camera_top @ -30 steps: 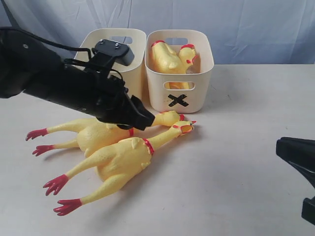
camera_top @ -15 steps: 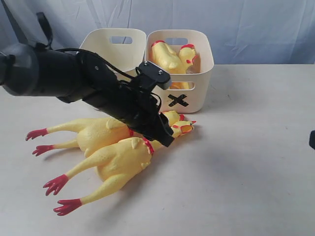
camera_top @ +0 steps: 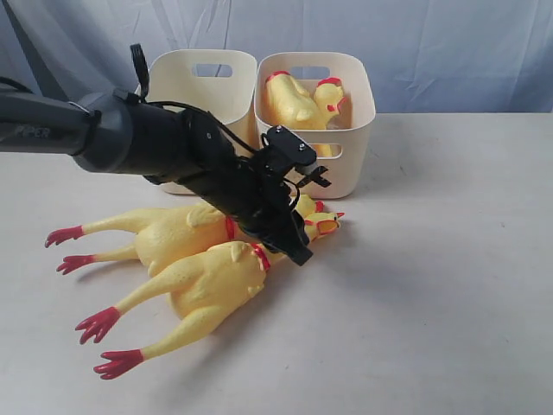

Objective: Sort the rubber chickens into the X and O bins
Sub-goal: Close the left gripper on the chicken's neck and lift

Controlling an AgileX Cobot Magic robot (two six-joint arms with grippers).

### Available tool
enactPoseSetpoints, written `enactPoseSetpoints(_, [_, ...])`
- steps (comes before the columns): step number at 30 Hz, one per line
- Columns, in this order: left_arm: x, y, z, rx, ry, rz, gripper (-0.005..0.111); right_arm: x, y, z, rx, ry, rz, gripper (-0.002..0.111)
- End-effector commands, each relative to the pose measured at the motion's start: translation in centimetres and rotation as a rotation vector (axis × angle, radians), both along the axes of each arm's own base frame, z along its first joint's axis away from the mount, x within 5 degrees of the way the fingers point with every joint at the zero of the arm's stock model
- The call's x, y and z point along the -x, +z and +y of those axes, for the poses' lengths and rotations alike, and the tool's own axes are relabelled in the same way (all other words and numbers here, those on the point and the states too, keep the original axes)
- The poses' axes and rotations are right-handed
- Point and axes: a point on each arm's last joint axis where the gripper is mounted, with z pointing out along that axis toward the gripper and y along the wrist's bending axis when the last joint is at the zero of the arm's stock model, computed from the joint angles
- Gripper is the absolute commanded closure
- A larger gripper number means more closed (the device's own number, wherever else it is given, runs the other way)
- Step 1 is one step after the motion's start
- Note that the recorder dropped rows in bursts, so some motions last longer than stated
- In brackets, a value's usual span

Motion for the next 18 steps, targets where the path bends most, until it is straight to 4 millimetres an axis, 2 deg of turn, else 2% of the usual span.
enactPoseSetpoints(1, [-0.1,-0.8,-0.2,-0.034,-0.024,-0.016,0.066,0.6,0.2,-0.7,-0.001,-0.031,-0.019,0.109])
enactPoseSetpoints(7, [-0.2,-2.0,-0.1,-0.063,-0.016,0.008,0.066,1.2,0.3,-1.1,-0.017,-0.035,-0.042,0.109])
enactPoseSetpoints(18, [0.0,-3.0,0.0,-0.088,-0.03,0.04,0.069,1.2,0.3,-1.1,-0.017,-0.035,-0.042,0.109])
